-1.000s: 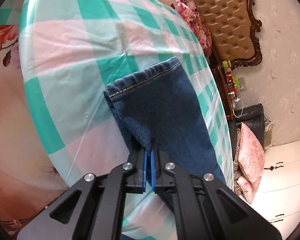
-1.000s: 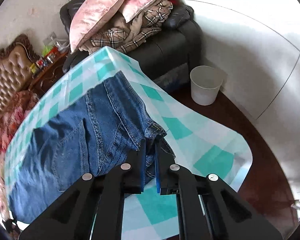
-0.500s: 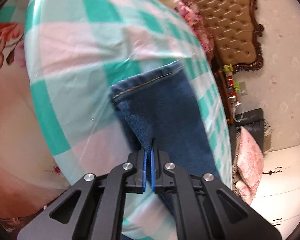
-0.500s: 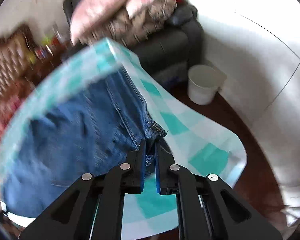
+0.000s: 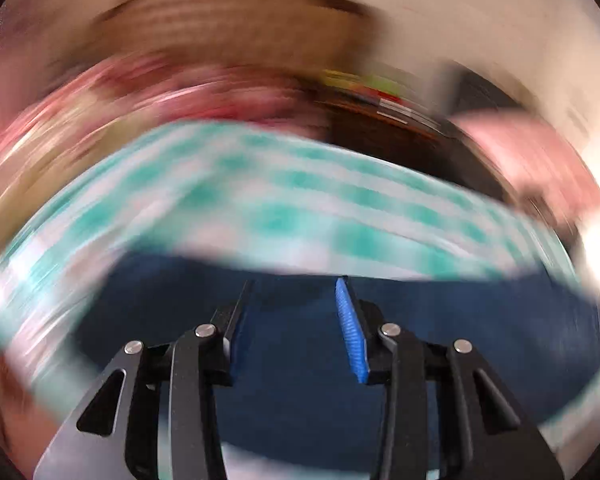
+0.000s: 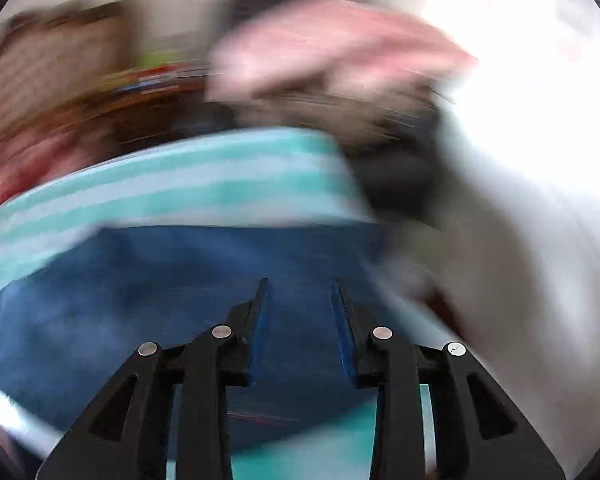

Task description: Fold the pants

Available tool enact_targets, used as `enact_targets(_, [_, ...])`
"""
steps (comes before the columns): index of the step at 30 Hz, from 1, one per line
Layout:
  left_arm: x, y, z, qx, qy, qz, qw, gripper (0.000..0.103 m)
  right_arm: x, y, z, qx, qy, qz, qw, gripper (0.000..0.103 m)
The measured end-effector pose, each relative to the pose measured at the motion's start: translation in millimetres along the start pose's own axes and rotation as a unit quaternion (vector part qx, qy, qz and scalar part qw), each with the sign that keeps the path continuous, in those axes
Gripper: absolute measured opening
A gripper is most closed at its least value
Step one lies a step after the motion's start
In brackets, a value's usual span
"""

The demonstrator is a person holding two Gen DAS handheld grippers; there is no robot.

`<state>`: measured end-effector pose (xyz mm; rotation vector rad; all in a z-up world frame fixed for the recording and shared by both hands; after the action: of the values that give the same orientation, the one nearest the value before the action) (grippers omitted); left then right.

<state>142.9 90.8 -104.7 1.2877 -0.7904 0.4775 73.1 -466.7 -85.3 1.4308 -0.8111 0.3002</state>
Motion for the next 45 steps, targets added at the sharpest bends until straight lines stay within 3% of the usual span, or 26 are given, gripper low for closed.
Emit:
enact_targets(2, [12, -34, 50, -0.065, -0.05, -0.014, 0.9965, 0.041, 5, -19, -65, 0.066, 0.056, -0.014, 0.996, 0.031])
enact_targets(4, [21, -72, 95, -0.127, -0.083, -0.044, 0.9874, 0.04, 8, -47, -129, 0.112, 0.098, -0.028, 0.988, 0.031])
enact_targets(6, [22, -95, 124, -0.163, -0.108, -0.064, 0.9786, 0.04, 7, -69, -173, 0.135, 0.13, -0.044, 0.981, 0.03])
enact_targets(8, [17, -117, 146, -0.176, -0.155, -0.088, 0.9681, 0.04, -4, -82, -212, 0.16, 0.167, -0.054, 0.971, 0.029])
enact_targets(10, [14, -136, 150, -0.161, -0.19, -0.099, 0.9633, 0.038, -12, -98, -237, 0.162, 0.198, -0.058, 0.965, 0.029])
enact_targets(12, [22, -147, 139, -0.142, -0.184, -0.096, 0.9679, 0.038, -12, -115, -254, 0.152, 0.208, -0.062, 0.964, 0.029])
enact_targets(13, [27, -151, 129, -0.116, -0.168, -0.091, 0.9747, 0.038, -12, -125, -256, 0.142, 0.209, -0.062, 0.966, 0.029])
enact_targets(15, [29, -153, 120, -0.066, -0.167, -0.088, 0.9798, 0.037, -11, -138, -259, 0.128, 0.21, -0.059, 0.967, 0.029])
enact_targets(17, [31, -142, 108, -0.075, -0.144, -0.077, 0.9838, 0.038, -9, -152, -263, 0.105, 0.214, -0.053, 0.97, 0.029])
enact_targets(19, [31, -125, 104, -0.089, -0.122, -0.054, 0.9871, 0.05, -7, -157, -264, 0.1, 0.213, -0.043, 0.971, 0.029])
enact_targets(21, [28, -115, 103, -0.093, -0.12, -0.039, 0.9876, 0.052, -5, -160, -268, 0.081, 0.222, -0.026, 0.971, 0.029])
enact_targets(23, [24, -113, 117, -0.137, -0.133, -0.045, 0.9806, 0.052, -3, -162, -269, 0.07, 0.216, -0.02, 0.974, 0.029])
enact_targets(27, [18, -130, 157, -0.166, -0.179, -0.084, 0.9662, 0.052, 8, -142, -263, 0.094, 0.16, 0.008, 0.983, 0.03])
enact_targets(29, [19, -142, 166, -0.144, -0.19, -0.09, 0.967, 0.052, 10, -126, -256, 0.103, 0.136, 0.017, 0.985, 0.031])
enact_targets(31, [27, -151, 160, -0.12, -0.179, -0.093, 0.9721, 0.052, 4, -114, -249, 0.117, 0.115, 0.0, 0.986, 0.039])
enact_targets(33, [32, -157, 146, -0.081, -0.162, -0.09, 0.9793, 0.054, -7, -110, -249, 0.13, 0.113, -0.025, 0.985, 0.041])
enact_targets(34, [34, -157, 134, -0.061, -0.148, -0.092, 0.9827, 0.05, -16, -109, -253, 0.145, 0.119, -0.039, 0.981, 0.041])
enact_targets(37, [37, -132, 77, -0.064, -0.046, -0.076, 0.994, 0.049, -31, -114, -268, 0.151, 0.153, -0.049, 0.975, 0.04])
enact_targets(41, [19, -97, 24, -0.045, -0.011, -0.073, 0.9962, 0.029, -34, -135, -278, 0.126, 0.159, -0.049, 0.978, 0.041])
enact_targets(45, [-4, -84, -2, -0.045, -0.012, -0.093, 0.9945, 0.024, -25, -145, -287, 0.118, 0.16, -0.048, 0.979, 0.041])
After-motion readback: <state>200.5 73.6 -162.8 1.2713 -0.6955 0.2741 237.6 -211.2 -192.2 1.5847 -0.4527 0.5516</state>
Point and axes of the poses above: each gripper's, at about its wrist camera, not at the fingertips, and y roughly against the way its jaws point, z to its right, x to its top, the point moved 1 cm from there along -y, roughly the way its jaws point, and after that the axes turned 6 degrees about -y, right-handed, at the moved point
